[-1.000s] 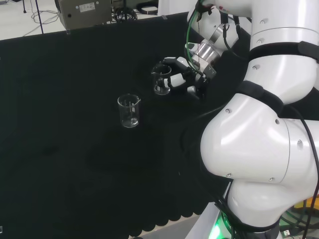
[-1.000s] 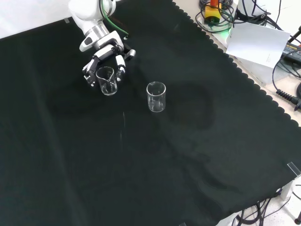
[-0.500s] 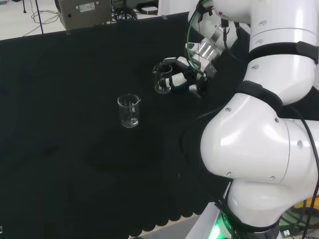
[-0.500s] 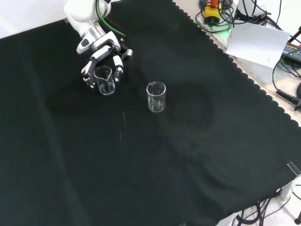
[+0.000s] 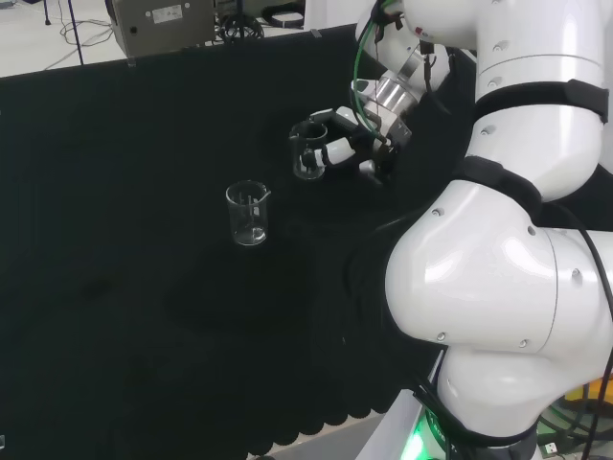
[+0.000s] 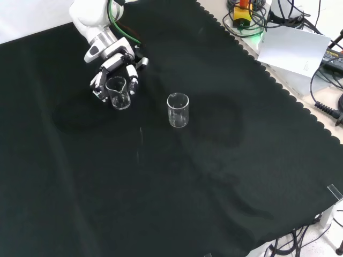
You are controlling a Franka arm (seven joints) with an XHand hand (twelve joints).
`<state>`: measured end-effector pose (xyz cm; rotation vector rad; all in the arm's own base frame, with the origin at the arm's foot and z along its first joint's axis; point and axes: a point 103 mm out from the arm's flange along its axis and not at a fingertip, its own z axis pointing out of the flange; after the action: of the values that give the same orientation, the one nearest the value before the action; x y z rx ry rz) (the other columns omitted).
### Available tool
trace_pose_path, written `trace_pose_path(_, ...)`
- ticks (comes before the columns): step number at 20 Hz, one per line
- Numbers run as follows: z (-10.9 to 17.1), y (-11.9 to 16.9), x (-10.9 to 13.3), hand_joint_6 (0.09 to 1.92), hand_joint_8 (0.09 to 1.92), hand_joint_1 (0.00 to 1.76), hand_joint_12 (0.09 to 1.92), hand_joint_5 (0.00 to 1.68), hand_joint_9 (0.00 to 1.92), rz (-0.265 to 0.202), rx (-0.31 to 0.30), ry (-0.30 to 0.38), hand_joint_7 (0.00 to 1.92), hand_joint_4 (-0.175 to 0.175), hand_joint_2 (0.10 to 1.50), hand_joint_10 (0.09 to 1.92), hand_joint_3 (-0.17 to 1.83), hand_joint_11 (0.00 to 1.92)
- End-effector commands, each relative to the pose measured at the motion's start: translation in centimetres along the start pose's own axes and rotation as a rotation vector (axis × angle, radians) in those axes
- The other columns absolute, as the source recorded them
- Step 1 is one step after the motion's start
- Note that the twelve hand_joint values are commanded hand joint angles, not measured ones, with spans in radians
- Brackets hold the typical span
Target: Pick up the beaker on the right.
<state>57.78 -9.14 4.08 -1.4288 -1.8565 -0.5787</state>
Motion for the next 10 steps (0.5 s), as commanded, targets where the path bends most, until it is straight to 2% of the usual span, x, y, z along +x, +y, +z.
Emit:
trace_pose_path(1, 0.7, -1.4, 2.8, 0.62, 0.53, 1.11, 0.99, 1.26, 1.23, 0.056, -0.194, -0.098, 1.23, 0.169, 0.69, 0.43, 0.57, 0.97)
trace_pose_path(2, 0.3, -1.5, 3.2, 0.58, 0.45, 1.12, 0.88, 1.3, 1.36, 0.049, -0.215, -0.101, 1.34, 0.173, 0.68, 0.35, 0.59, 1.13)
trace_pose_path(5, -1.2, -1.7, 4.6, 0.5, 0.25, 1.13, 0.72, 1.36, 1.6, 0.025, -0.24, -0.154, 1.57, 0.175, 0.65, 0.15, 0.62, 1.36)
trace_pose_path(10, -3.5, -2.6, 7.0, 0.46, 0.16, 1.14, 0.66, 1.39, 1.72, -0.004, -0.251, -0.206, 1.69, 0.175, 0.62, 0.09, 0.65, 1.45)
